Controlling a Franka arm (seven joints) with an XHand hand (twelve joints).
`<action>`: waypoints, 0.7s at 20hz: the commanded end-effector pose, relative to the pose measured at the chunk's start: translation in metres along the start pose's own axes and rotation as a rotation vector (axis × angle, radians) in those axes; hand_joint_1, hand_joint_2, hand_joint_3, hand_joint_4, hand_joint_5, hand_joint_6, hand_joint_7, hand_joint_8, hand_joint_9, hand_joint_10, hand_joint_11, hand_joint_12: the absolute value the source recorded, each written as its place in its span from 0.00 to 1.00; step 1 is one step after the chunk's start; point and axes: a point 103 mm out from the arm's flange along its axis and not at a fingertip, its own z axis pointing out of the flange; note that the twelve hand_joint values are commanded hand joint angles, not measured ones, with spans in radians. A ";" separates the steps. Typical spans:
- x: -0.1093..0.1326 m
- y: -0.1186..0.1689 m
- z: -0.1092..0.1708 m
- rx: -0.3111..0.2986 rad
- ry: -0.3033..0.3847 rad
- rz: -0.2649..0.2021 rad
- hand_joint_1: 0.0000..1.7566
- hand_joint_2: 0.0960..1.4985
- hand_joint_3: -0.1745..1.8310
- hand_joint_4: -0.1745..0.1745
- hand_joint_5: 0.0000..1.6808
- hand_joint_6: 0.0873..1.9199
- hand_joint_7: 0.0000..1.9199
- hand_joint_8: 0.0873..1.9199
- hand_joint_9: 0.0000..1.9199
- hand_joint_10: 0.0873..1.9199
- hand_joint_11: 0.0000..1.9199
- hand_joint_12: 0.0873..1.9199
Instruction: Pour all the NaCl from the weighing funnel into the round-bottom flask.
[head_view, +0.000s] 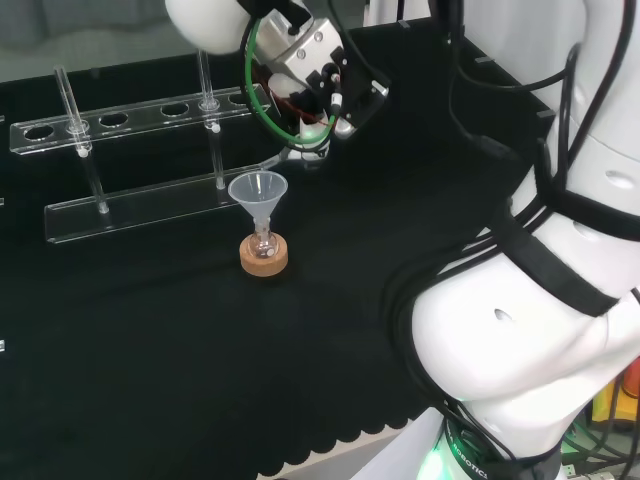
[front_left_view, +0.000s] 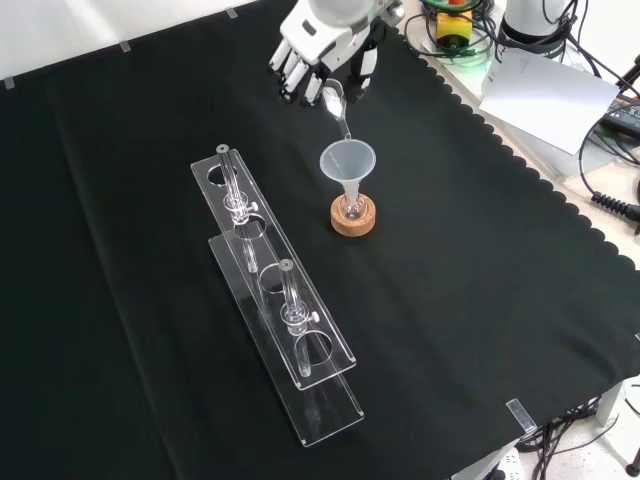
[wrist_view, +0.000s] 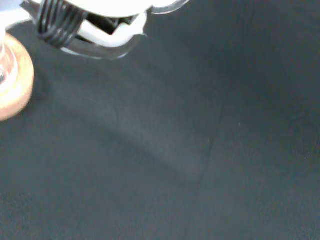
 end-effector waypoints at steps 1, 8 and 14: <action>0.003 0.007 0.017 0.063 -0.106 0.019 0.63 0.38 0.46 1.00 0.72 0.40 0.30 0.30 0.46 0.20 0.32 0.60; 0.000 0.008 0.017 0.062 -0.093 0.011 0.63 0.38 0.46 1.00 0.72 0.40 0.30 0.30 0.46 0.20 0.32 0.60; 0.001 0.010 0.018 0.069 -0.053 0.009 0.63 0.38 0.47 1.00 0.72 0.40 0.30 0.30 0.46 0.20 0.32 0.60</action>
